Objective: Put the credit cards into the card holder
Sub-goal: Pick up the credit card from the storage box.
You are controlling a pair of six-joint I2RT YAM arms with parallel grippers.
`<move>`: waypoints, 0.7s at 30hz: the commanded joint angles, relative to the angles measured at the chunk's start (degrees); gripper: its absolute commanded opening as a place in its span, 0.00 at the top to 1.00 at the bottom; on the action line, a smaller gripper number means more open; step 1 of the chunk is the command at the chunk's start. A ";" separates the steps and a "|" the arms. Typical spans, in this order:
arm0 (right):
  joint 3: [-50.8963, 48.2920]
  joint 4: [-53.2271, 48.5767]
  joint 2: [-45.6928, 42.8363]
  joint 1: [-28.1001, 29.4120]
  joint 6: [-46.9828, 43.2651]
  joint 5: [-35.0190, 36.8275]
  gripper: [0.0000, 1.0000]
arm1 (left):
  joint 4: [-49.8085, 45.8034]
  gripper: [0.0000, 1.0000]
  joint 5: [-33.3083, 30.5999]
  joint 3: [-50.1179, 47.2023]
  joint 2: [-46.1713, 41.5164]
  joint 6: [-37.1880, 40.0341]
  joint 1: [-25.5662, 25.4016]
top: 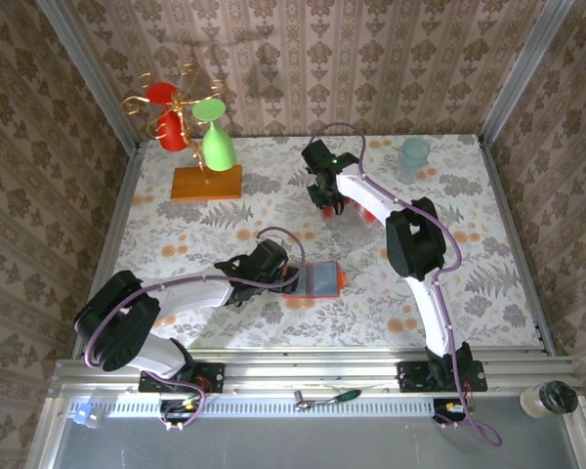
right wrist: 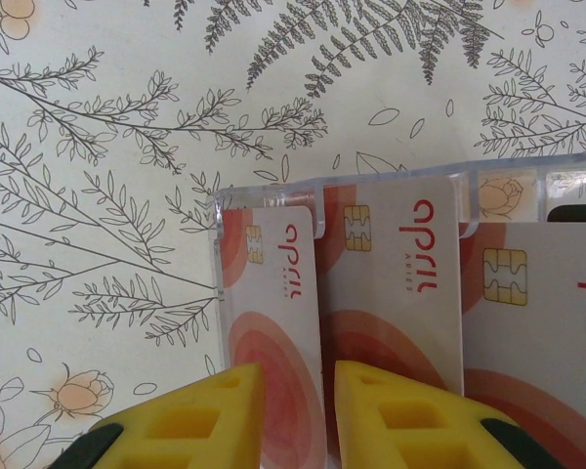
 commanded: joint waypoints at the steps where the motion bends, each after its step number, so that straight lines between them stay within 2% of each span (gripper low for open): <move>1: 0.79 -2.19 1.14 0.18 -0.68 -0.37 0.73 | 0.39 0.00 -0.56 0.57 0.32 -0.62 -0.17; 13: 0.42 -1.70 0.13 0.00 0.99 -4.01 0.84 | 0.05 0.00 -0.74 0.43 -0.09 -0.62 -0.14; 19: 1.70 -2.31 -0.81 -0.28 -0.65 -6.33 1.00 | -0.04 0.00 -0.74 0.54 -0.17 -0.62 -0.24; 21: 1.85 -2.16 -2.03 -0.37 -1.67 -8.07 1.00 | -0.10 0.00 -0.63 0.45 -0.34 -0.70 -0.17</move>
